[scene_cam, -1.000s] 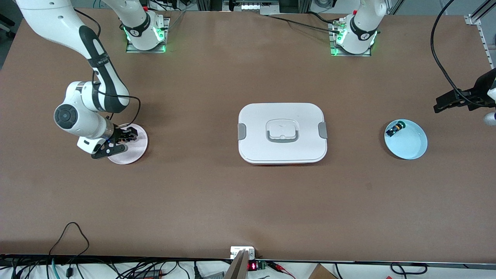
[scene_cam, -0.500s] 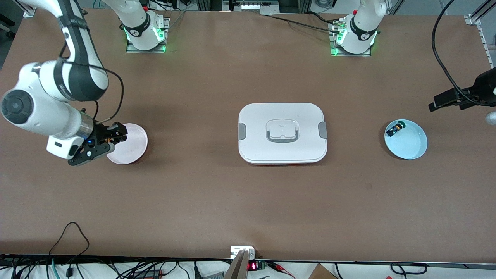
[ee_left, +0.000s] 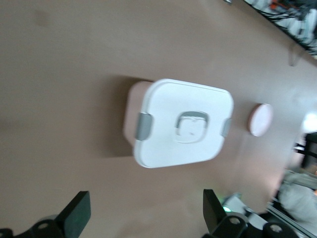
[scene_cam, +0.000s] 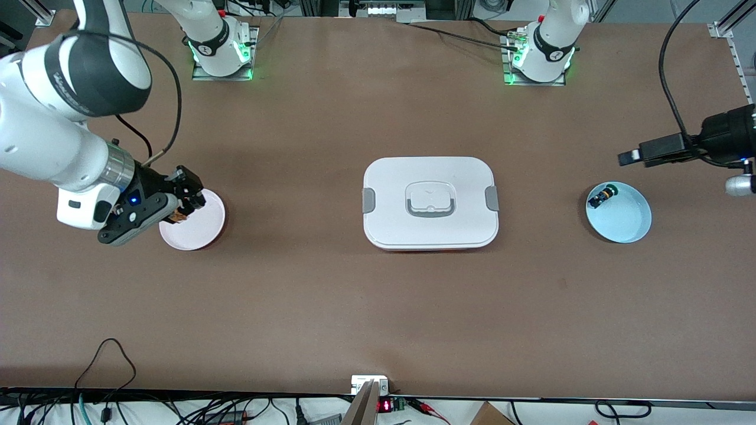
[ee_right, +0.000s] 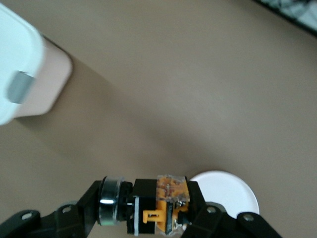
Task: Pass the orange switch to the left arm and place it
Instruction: 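Lift the switch with the right gripper while the left gripper approaches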
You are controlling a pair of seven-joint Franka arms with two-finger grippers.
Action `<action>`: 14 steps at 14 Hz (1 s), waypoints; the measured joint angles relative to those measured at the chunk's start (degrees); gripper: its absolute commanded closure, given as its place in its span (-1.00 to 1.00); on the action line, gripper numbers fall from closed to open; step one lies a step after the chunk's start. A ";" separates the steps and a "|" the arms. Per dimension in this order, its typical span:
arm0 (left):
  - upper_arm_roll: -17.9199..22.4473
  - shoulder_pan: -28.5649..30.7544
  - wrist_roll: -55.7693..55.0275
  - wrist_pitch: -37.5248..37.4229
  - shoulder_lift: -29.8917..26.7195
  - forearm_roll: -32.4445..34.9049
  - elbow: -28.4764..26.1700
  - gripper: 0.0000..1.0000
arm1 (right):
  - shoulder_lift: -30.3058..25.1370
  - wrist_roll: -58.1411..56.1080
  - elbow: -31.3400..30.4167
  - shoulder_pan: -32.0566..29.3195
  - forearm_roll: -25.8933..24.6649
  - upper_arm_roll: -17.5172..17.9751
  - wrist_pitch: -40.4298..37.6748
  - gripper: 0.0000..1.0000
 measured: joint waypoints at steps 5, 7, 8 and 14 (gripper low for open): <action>-1.06 -0.78 0.02 1.58 2.14 -22.57 -7.13 -1.00 | -0.33 -15.49 1.60 0.43 10.35 2.55 2.93 0.83; -2.71 -1.80 -0.23 5.19 2.48 -28.46 -9.42 -1.00 | -0.29 -20.95 1.58 1.42 16.39 3.18 4.87 0.85; -3.77 -2.30 -0.50 6.76 2.62 -32.11 -10.63 -1.00 | -0.26 -23.41 1.57 2.17 19.90 3.33 5.85 0.85; -14.72 -5.62 -0.57 23.79 3.44 -52.04 -14.05 -1.00 | 2.78 -47.05 0.97 7.57 41.46 3.54 12.52 0.96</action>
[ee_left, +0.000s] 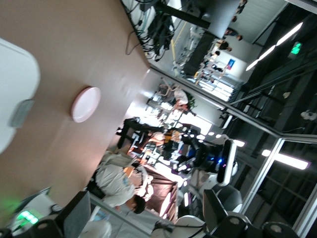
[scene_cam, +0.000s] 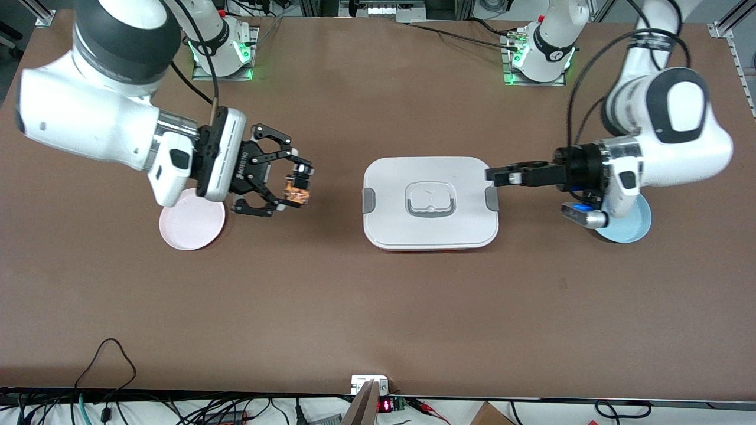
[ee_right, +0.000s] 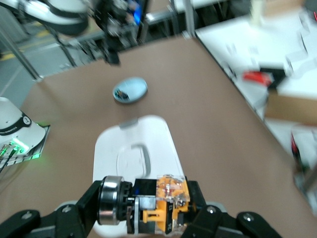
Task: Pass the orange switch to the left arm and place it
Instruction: 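Lift the switch with the right gripper while the left gripper approaches, then carry the switch over the box toward the left gripper and grasp it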
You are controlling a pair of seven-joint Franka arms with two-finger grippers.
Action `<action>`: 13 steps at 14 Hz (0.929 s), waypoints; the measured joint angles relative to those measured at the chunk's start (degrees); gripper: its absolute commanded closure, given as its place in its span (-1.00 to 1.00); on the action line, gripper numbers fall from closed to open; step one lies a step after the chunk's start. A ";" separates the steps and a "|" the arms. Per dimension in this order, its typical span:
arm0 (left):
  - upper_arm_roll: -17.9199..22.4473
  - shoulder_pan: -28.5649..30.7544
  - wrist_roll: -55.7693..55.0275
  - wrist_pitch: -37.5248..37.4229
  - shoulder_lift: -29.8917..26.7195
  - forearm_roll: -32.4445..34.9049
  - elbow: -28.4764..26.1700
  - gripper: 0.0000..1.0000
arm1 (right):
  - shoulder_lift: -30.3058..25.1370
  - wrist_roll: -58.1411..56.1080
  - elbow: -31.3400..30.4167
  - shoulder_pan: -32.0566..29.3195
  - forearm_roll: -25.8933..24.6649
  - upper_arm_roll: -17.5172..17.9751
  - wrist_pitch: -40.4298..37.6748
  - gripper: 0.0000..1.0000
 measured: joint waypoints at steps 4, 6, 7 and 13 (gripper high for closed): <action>-7.93 -1.90 0.10 14.02 0.00 -9.63 -0.01 -1.00 | 3.77 -14.16 -0.89 2.31 14.94 0.01 1.12 0.96; -9.41 -2.70 1.02 16.85 0.08 -10.31 -0.02 -1.00 | 4.72 -17.08 -1.00 3.40 20.95 0.01 1.19 0.96; -9.53 -2.80 2.31 16.96 0.25 -10.31 -0.07 -1.00 | 5.19 -19.02 -1.03 4.08 24.64 0.02 1.22 0.96; -10.16 -3.55 6.35 17.06 1.77 -10.65 -0.28 -1.00 | 6.82 -24.56 -1.11 7.08 36.63 0.00 2.06 0.96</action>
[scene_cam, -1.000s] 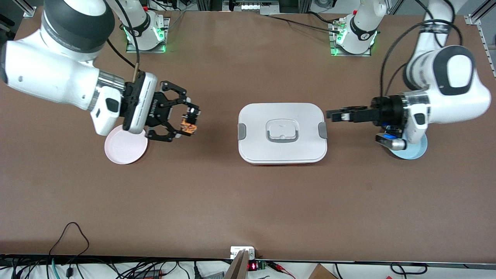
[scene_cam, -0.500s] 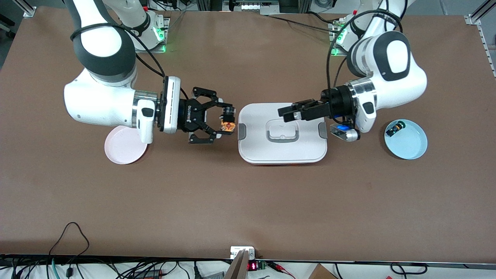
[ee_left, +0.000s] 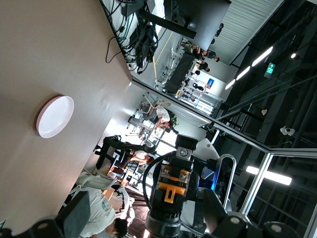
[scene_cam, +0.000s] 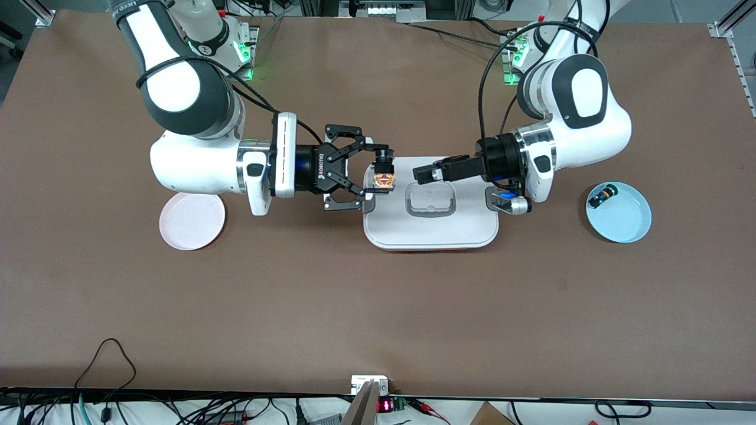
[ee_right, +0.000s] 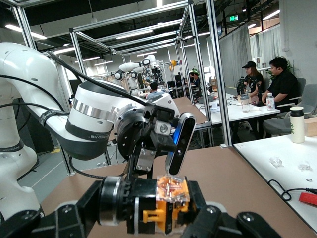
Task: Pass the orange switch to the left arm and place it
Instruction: 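Carry the switch over the box toward the left gripper and grasp it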
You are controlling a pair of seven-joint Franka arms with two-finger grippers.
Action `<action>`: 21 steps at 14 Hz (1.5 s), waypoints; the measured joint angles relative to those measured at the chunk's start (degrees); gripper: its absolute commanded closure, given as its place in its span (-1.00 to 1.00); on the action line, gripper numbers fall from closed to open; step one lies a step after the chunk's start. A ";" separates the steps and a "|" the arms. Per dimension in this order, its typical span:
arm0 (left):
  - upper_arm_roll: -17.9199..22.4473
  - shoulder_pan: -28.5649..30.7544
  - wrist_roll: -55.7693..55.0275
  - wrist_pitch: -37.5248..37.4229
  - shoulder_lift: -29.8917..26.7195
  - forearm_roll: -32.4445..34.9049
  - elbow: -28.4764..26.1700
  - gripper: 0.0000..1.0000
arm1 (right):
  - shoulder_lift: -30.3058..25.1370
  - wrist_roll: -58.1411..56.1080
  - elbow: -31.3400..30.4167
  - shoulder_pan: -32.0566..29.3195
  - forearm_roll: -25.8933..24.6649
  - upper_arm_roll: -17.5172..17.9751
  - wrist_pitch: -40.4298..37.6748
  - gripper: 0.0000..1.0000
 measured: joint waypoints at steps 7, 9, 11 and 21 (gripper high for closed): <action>-4.41 -0.68 0.40 5.84 -0.01 -5.11 0.21 -0.63 | 0.10 -0.01 0.00 2.62 1.75 -0.03 1.87 0.96; -4.38 -0.66 0.43 5.88 -0.01 -5.16 0.21 -0.25 | 0.17 -0.01 0.00 2.62 1.78 -0.14 1.90 0.96; -4.36 -0.66 0.76 5.90 -0.01 -5.16 0.24 0.12 | 0.26 -0.01 0.00 2.62 1.80 -0.17 1.90 0.96; -4.11 -0.20 3.67 5.97 -0.22 -5.28 0.65 1.00 | 0.59 0.02 -0.26 2.76 3.50 -0.17 2.04 -1.00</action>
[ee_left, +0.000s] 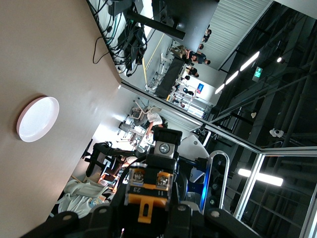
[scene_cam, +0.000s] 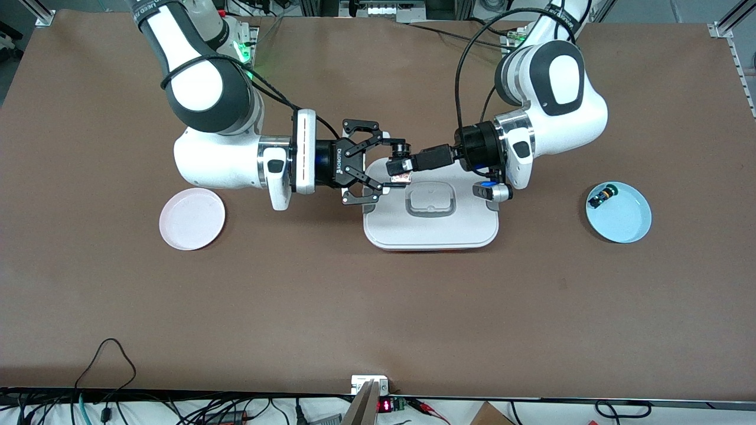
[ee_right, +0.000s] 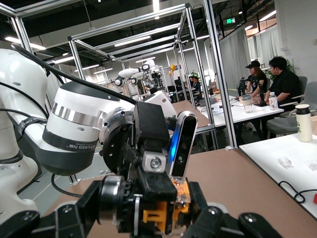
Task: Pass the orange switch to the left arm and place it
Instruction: 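Open the right gripper and pull back while the left gripper withdraws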
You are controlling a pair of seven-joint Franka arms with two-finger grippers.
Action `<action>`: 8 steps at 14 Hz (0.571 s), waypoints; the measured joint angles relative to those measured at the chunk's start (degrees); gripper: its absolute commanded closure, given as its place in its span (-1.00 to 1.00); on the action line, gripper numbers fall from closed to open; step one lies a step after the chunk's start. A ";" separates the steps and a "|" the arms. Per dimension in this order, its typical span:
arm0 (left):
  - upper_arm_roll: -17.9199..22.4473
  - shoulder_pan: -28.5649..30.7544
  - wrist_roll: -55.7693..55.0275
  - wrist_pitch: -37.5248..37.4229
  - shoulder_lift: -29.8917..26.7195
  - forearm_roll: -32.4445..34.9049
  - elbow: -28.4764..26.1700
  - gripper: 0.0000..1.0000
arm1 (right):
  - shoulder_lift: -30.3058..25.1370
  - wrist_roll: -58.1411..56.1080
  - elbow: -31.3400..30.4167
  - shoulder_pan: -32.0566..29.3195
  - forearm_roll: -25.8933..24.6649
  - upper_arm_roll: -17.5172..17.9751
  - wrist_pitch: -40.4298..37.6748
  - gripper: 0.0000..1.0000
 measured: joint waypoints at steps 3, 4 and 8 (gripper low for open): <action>0.53 0.51 0.00 -0.05 -0.02 0.00 -0.04 1.00 | -0.03 -0.13 0.09 -0.01 1.22 -0.03 0.08 -1.00; 0.58 0.55 0.00 -0.04 -0.04 0.00 -0.04 1.00 | -0.03 -0.13 0.09 -0.02 1.29 -0.08 0.08 -1.00; 1.81 2.54 -0.02 -0.46 -0.40 6.67 -2.79 1.00 | -0.19 -0.05 0.05 -0.95 1.34 -0.94 0.15 -1.00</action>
